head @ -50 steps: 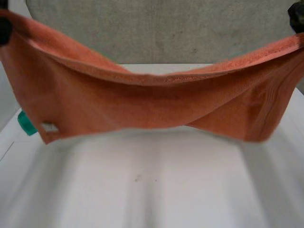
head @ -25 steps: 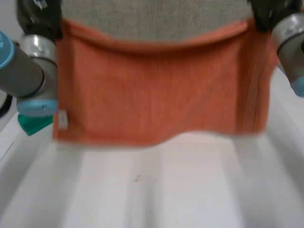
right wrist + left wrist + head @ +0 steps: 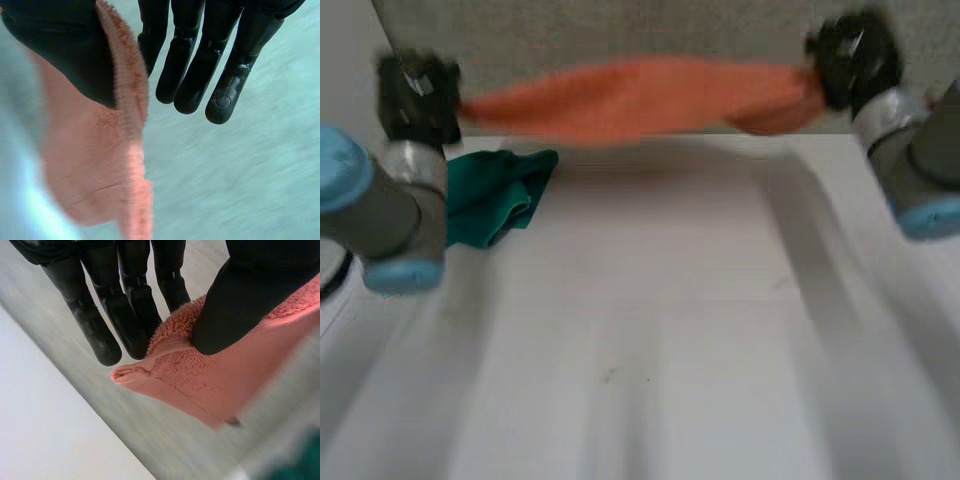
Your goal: Fold the laundry.
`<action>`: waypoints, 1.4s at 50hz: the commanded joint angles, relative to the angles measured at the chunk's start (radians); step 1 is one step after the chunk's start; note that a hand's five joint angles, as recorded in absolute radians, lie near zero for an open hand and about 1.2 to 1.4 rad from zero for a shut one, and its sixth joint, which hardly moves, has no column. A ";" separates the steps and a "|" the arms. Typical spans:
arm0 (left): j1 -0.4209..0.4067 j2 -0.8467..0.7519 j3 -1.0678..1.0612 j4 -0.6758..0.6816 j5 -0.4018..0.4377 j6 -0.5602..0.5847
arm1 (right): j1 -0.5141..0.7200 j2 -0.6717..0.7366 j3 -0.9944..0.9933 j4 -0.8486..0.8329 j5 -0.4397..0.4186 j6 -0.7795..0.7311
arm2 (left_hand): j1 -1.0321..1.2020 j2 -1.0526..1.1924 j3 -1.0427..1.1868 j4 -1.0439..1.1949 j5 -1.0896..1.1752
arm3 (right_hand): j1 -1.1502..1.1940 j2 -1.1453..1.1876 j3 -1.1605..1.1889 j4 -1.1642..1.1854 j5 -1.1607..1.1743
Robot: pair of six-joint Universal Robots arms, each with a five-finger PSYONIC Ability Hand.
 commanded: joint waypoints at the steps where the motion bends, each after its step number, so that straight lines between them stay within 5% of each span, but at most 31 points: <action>1: -0.011 -0.175 -0.051 -0.191 -0.008 0.026 | -0.003 0.165 0.115 0.123 -0.035 -0.096 | 0.277 0.199 0.203 0.195 0.250 | 0.410 0.227 0.214 0.206 0.235; 7: -0.013 -0.176 -0.090 -0.347 -0.011 0.037 | -0.008 0.162 0.148 0.257 -0.006 -0.166 | 0.277 0.199 0.203 0.195 0.250 | 0.410 0.227 0.214 0.206 0.235; 15: -0.001 0.103 -0.278 -0.594 -0.009 0.061 | -0.021 -0.092 0.298 0.575 0.033 -0.179 | 0.277 0.199 0.203 0.195 0.250 | 0.410 0.227 0.214 0.206 0.235; 20: 0.004 0.297 -0.480 -0.813 -0.003 0.240 | -0.087 -0.293 0.537 0.788 0.034 -0.306 | 0.277 0.199 0.203 0.195 0.250 | 0.410 0.227 0.214 0.206 0.235; 26: -0.001 0.377 -0.602 -0.865 -0.001 0.417 | -0.164 -0.387 0.734 0.901 0.059 -0.590 | 0.277 0.199 0.203 0.195 0.250 | 0.410 0.227 0.214 0.206 0.235; 47: -0.079 -0.158 0.000 -0.380 -0.112 0.383 | -0.077 0.016 0.277 0.429 0.120 -0.474 | 0.277 0.199 0.203 0.195 0.250 | 0.410 0.227 0.214 0.206 0.235; 54: -0.094 -0.284 0.099 -0.165 -0.110 0.412 | -0.077 0.182 0.117 0.372 0.123 -0.483 | 0.277 0.199 0.203 0.195 0.250 | 0.410 0.227 0.214 0.206 0.235; 64: -0.103 -0.376 0.145 -0.061 -0.110 0.478 | -0.077 0.243 0.059 0.188 0.115 -0.466 | 0.277 0.199 0.203 0.195 0.250 | 0.410 0.227 0.214 0.206 0.235; 65: -0.103 -0.376 0.139 -0.024 -0.110 0.474 | -0.077 0.243 0.063 0.141 0.124 -0.462 | 0.228 0.150 0.154 0.146 0.201 | 0.214 0.030 0.018 0.010 0.039; 66: -0.103 -0.376 0.134 -0.009 -0.109 0.474 | -0.075 0.243 0.066 0.122 0.128 -0.459 | -0.052 -0.130 -0.125 -0.134 -0.079 | -0.134 -0.318 -0.330 -0.338 -0.309; 67: -0.105 -0.376 0.125 0.010 -0.109 0.474 | -0.074 0.239 0.071 0.093 0.137 -0.437 | -0.450 -0.528 -0.524 -0.532 -0.477 | -0.811 -0.995 -1.007 -1.016 -0.987; 68: -0.109 -0.371 0.105 0.052 -0.107 0.480 | -0.074 0.236 0.071 0.088 0.143 -0.426 | -0.945 -1.023 -1.019 -1.027 -0.972 | -0.811 -0.995 -1.007 -1.016 -0.987; 70: -0.116 -0.364 0.081 0.099 -0.106 0.481 | -0.072 0.223 0.071 0.088 0.161 -0.382 | -0.897 -0.975 -0.970 -0.979 -0.924 | -0.811 -0.995 -1.007 -1.016 -0.987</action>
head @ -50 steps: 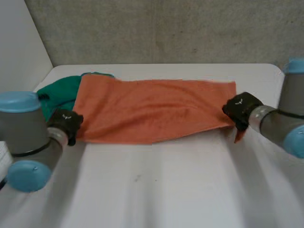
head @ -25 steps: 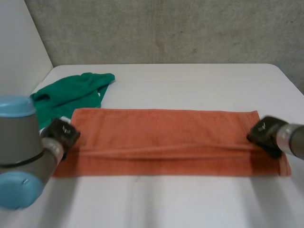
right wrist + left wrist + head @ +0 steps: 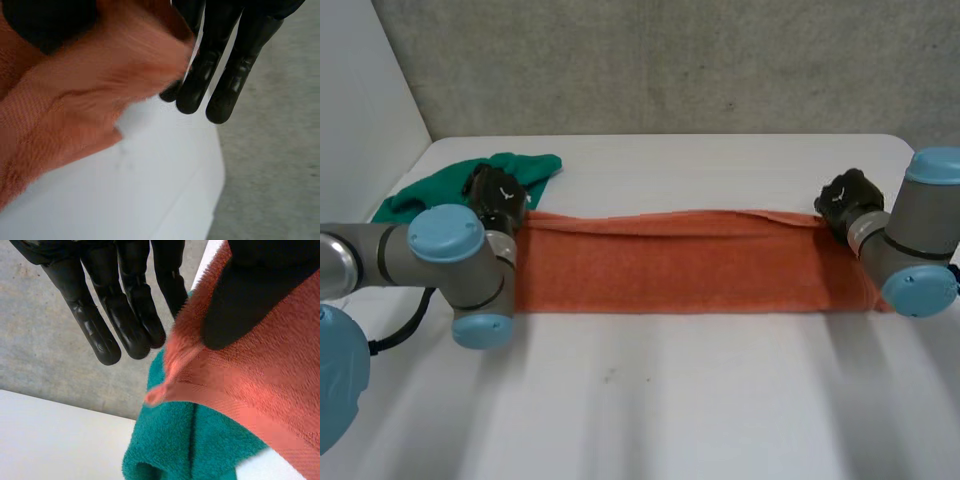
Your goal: Fold the laundry.
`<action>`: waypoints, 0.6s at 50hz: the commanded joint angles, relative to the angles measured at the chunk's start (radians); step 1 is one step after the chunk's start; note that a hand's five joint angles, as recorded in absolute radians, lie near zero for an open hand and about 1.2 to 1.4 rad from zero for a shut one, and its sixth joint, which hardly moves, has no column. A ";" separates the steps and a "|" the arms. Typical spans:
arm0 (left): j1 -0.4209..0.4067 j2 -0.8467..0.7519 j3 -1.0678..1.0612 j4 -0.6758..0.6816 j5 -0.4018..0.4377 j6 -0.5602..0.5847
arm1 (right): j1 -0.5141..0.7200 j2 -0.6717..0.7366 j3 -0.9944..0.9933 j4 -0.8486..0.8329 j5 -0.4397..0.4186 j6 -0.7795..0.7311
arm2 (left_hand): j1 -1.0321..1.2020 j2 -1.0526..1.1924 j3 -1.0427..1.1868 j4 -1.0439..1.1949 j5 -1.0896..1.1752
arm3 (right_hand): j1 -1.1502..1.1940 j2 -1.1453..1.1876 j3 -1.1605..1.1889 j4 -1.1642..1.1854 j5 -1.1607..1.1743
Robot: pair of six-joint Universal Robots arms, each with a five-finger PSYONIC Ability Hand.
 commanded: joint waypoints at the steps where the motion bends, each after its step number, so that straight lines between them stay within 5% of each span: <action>1: -0.023 0.024 -0.082 0.207 0.001 0.001 | 0.004 -0.034 0.018 -0.122 0.049 0.100 | -0.756 -0.835 -0.851 -0.859 -0.809 | -0.748 -0.946 -0.958 -0.965 -0.938; 7: -0.040 0.115 -0.171 0.377 -0.011 0.009 | -0.010 -0.173 0.067 -0.076 0.078 0.288 | -0.756 -0.835 -0.851 -0.859 -0.809 | -0.748 -0.946 -0.958 -0.965 -0.938; 17: -0.040 0.348 -0.346 0.333 -0.014 -0.033 | -0.048 -0.339 0.134 0.206 0.023 0.514 | -0.756 -0.835 -0.851 -0.859 -0.809 | -0.748 -0.946 -0.958 -0.965 -0.938; 24: -0.053 0.481 -0.485 0.146 0.001 -0.233 | -0.138 -0.442 0.340 0.344 -0.147 0.531 | -0.756 -0.835 -0.851 -0.859 -0.809 | -0.685 -0.883 -0.895 -0.903 -0.875; 30: -0.047 0.506 -0.499 -0.107 0.078 -0.500 | -0.191 -0.448 0.518 0.240 -0.222 0.531 | -0.756 -0.835 -0.851 -0.859 -0.809 | -0.476 -0.675 -0.686 -0.694 -0.666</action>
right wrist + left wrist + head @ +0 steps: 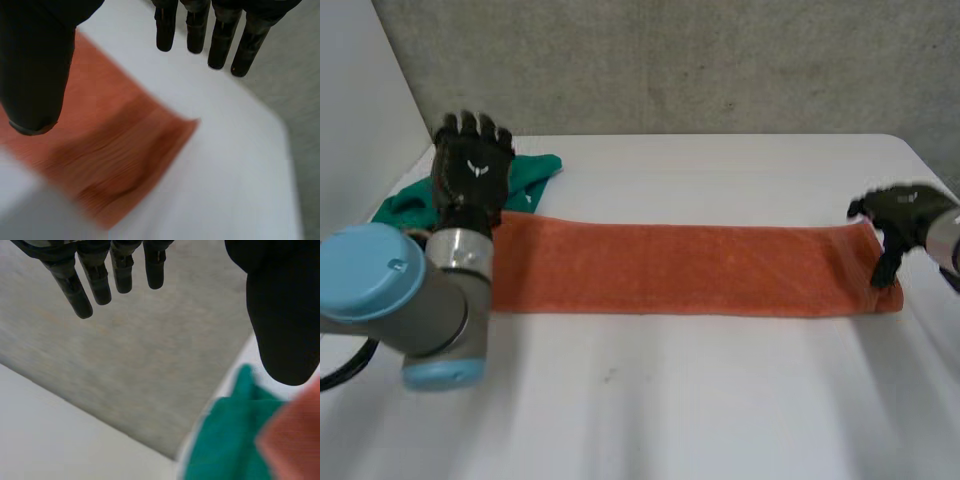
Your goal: Fold the laundry.
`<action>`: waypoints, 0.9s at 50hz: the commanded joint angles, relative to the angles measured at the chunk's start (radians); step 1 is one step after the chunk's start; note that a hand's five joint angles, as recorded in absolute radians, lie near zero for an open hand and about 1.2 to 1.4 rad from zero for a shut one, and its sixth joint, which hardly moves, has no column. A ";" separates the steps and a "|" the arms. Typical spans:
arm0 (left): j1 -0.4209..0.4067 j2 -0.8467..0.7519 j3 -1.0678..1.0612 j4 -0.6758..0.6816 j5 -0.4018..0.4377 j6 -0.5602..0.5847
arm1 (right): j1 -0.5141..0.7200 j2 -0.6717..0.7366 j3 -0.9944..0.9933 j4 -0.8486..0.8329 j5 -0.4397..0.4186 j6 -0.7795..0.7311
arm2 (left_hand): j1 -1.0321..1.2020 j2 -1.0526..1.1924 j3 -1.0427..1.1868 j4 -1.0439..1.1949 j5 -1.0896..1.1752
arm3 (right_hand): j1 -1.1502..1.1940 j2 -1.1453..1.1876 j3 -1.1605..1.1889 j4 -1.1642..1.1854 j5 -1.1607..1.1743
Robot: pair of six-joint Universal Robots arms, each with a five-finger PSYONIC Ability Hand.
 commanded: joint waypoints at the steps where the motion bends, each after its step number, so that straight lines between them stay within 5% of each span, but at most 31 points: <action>1: 0.006 0.031 -0.024 -0.279 0.078 -0.292 | -0.052 -0.011 0.192 -0.114 -0.086 -0.007 | -0.028 -0.026 -0.034 -0.025 -0.043 | 0.241 0.202 0.200 0.203 0.194; 8: 0.012 0.031 -0.018 -0.340 0.089 -0.347 | -0.058 0.032 0.285 -0.364 -0.088 -0.019 | -0.025 -0.023 -0.031 -0.022 -0.040 | 0.415 0.375 0.373 0.377 0.367; 16: 0.012 0.031 -0.025 -0.341 0.095 -0.350 | -0.064 0.108 0.269 -0.446 -0.074 -0.051 | -0.019 -0.017 -0.025 -0.016 -0.034 | 0.599 0.560 0.558 0.561 0.552; 24: 0.010 0.033 -0.028 -0.343 0.095 -0.349 | -0.088 0.170 0.230 -0.436 -0.059 -0.143 | -0.022 -0.020 -0.028 -0.019 -0.037 | 1.159 1.119 1.118 1.121 1.112; 37: 0.012 0.049 -0.030 -0.349 0.092 -0.349 | -0.262 0.089 0.207 -0.430 -0.011 -0.220 | -0.022 -0.020 -0.028 -0.019 -0.037 | 1.168 1.128 1.127 1.130 1.121; 45: 0.010 0.059 -0.029 -0.349 0.089 -0.349 | -0.371 0.072 0.136 -0.432 0.020 -0.457 | -0.025 -0.023 -0.031 -0.022 -0.040 | 1.168 1.128 1.127 1.130 1.121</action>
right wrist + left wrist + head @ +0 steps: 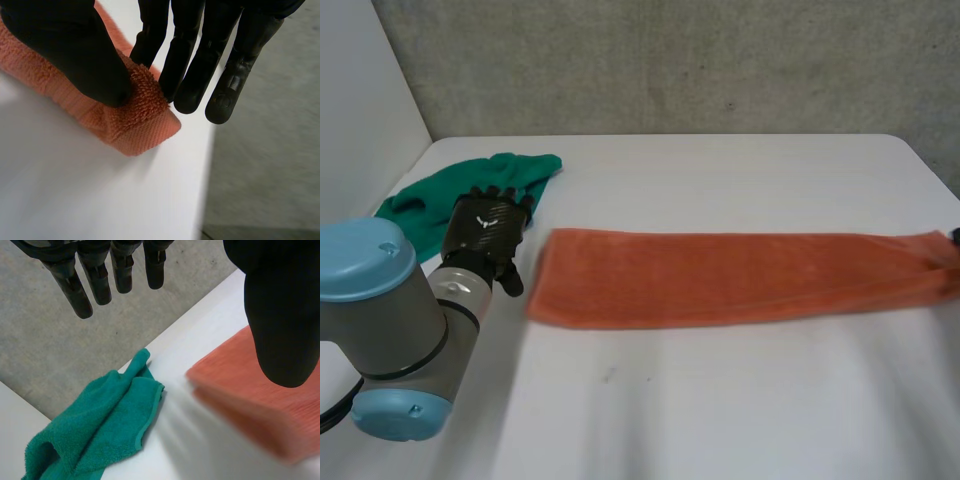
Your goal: Fold the laundry.
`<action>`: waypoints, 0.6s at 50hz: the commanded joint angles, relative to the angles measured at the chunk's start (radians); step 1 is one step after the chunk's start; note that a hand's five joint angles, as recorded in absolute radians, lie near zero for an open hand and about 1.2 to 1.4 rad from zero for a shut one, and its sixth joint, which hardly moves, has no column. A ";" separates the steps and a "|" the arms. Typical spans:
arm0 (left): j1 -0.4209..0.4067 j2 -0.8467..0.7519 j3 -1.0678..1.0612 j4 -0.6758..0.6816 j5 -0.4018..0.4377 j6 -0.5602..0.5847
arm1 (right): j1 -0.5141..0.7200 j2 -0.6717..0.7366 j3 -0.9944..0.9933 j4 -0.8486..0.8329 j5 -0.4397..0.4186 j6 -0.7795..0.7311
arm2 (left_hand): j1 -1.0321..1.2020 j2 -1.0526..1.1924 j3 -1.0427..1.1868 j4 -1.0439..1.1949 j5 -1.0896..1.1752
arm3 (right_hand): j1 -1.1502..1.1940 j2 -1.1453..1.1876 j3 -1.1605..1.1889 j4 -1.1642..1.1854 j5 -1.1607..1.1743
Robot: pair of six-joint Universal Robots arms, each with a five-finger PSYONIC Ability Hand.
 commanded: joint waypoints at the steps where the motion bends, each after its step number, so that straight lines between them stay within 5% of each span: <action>1: -0.001 0.006 0.001 0.000 -0.002 0.000 | -0.065 -0.017 -0.058 -0.002 0.009 -0.213 | -0.025 -0.023 -0.031 -0.022 -0.040 | 0.425 0.227 0.216 0.207 0.237; 13: -0.002 0.015 0.014 0.002 -0.011 -0.001 | 0.461 -0.128 -0.104 -0.105 -0.114 -0.168 | -0.028 -0.026 -0.034 -0.025 -0.043 | 0.425 0.227 0.216 0.207 0.237; 20: -0.002 0.031 0.023 0.005 -0.013 -0.004 | 0.794 -0.025 -0.159 -0.109 -0.253 -0.180 | -0.028 -0.026 -0.034 -0.025 -0.043 | 0.425 0.227 0.216 0.207 0.237; 30: 0.002 0.022 0.035 0.006 -0.013 -0.004 | 0.951 0.205 -0.261 -0.097 -0.332 -0.166 | -0.028 -0.026 -0.035 -0.026 -0.044 | 0.425 0.227 0.216 0.207 0.237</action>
